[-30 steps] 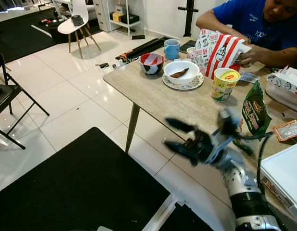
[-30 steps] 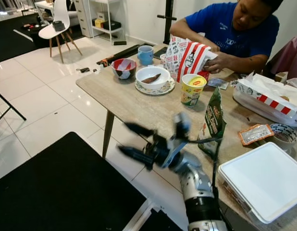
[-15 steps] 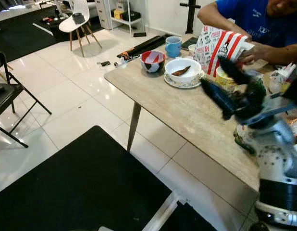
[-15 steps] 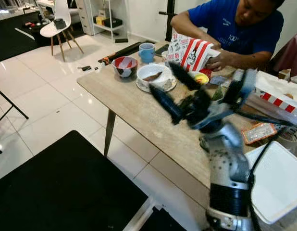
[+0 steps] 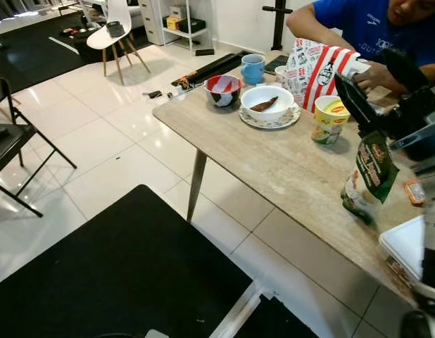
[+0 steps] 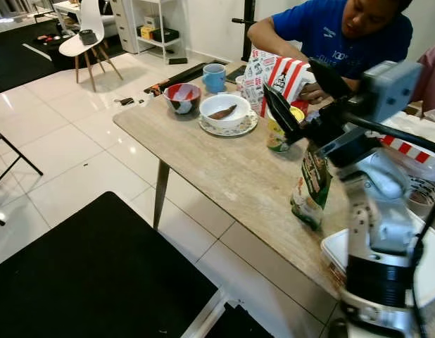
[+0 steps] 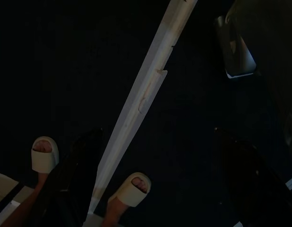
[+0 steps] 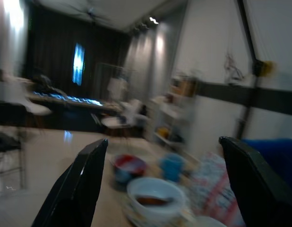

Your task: Restocking fridge

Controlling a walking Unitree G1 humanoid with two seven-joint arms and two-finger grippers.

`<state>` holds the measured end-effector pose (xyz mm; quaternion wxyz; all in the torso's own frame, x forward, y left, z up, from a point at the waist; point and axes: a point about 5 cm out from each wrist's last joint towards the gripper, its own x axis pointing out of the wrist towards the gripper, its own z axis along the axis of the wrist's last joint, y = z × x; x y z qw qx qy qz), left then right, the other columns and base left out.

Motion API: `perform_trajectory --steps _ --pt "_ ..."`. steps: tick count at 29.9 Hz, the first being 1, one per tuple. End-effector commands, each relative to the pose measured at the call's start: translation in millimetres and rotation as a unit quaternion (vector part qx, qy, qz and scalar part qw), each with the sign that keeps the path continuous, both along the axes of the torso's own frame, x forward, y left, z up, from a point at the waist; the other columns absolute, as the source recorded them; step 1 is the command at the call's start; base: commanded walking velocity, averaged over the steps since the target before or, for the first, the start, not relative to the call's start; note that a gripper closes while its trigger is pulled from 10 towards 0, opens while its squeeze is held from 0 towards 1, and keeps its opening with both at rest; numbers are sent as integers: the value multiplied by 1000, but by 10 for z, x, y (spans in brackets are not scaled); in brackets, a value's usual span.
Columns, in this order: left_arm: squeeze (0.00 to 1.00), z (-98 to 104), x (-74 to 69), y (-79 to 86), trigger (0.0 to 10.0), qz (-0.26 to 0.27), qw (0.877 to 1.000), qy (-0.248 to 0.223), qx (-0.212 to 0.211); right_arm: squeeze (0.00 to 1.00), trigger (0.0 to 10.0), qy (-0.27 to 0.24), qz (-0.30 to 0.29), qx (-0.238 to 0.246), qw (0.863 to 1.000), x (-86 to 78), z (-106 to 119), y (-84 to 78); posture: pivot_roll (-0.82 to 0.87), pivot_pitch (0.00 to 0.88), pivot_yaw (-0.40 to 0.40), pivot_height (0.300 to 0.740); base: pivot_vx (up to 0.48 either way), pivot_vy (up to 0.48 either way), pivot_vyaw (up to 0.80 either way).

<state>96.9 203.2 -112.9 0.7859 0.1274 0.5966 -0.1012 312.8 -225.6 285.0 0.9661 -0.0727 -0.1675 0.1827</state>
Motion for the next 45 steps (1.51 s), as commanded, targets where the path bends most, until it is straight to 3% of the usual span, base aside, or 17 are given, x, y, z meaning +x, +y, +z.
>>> perform_trajectory --steps 1,6,7,12,14,24,28,34,36,39,40,42,45 --pt "0 -5 -42 29 10000 -6 1000 9 4 0 10000 38 -25 -9 999 -7 -67 -43 -116 53 65 740 0 0 0" --pt "0 -8 -51 28 10000 -7 1000 11 4 0 10000 69 -47 -15 996 -26 -97 -136 -116 53 65 740 0 0 0" --pt "0 -11 -69 27 10000 -8 1000 13 3 0 10000 99 -58 -19 993 -69 -130 -210 -120 58 67 740 0 0 0" --pt "0 -14 -80 27 10000 -9 1000 15 2 0 10000 130 -27 -34 991 -165 -193 -195 -121 59 69 740 0 0 0" --pt "0 -12 -75 28 10000 -11 1000 15 2 0 10000 167 -6 -51 985 -267 -295 -188 -125 62 70 740 0 0 0" --pt "0 -6 -48 28 10000 -16 1000 13 3 0 10000 252 -18 -48 966 -395 -494 -257 -135 62 75 740 0 0 0" --pt "0 -2 -34 31 10000 -19 1000 12 3 0 10000 265 -61 -35 962 -405 -559 -335 -138 60 79 740 0 0 0" --pt "0 3 -21 48 10000 -21 1000 11 5 0 10000 287 -65 -20 956 -430 -687 -306 -139 58 82 740 0 0 0" --pt "0 6 -13 53 10000 -22 1000 11 6 0 10000 311 -64 -4 948 -423 -852 -263 -139 57 83 740 0 0 0" --pt "0 7 -10 54 10000 -23 1000 11 6 0 10000 321 -64 3 945 -420 -918 -248 -139 57 83 740 0 0 0" --pt "0 9 -3 55 10000 -23 1000 10 6 0 10000 331 -69 17 941 -401 -1054 -244 -136 57 84 740 0 0 0" --pt "0 9 -3 55 10000 -23 1000 10 6 0 10000 331 -69 17 941 -401 -1054 -244 -136 57 84 740 0 0 0" --pt "0 12 9 56 10000 -23 1000 9 6 0 10000 333 -96 45 937 -345 -1253 -289 -135 54 87 740 0 0 0"
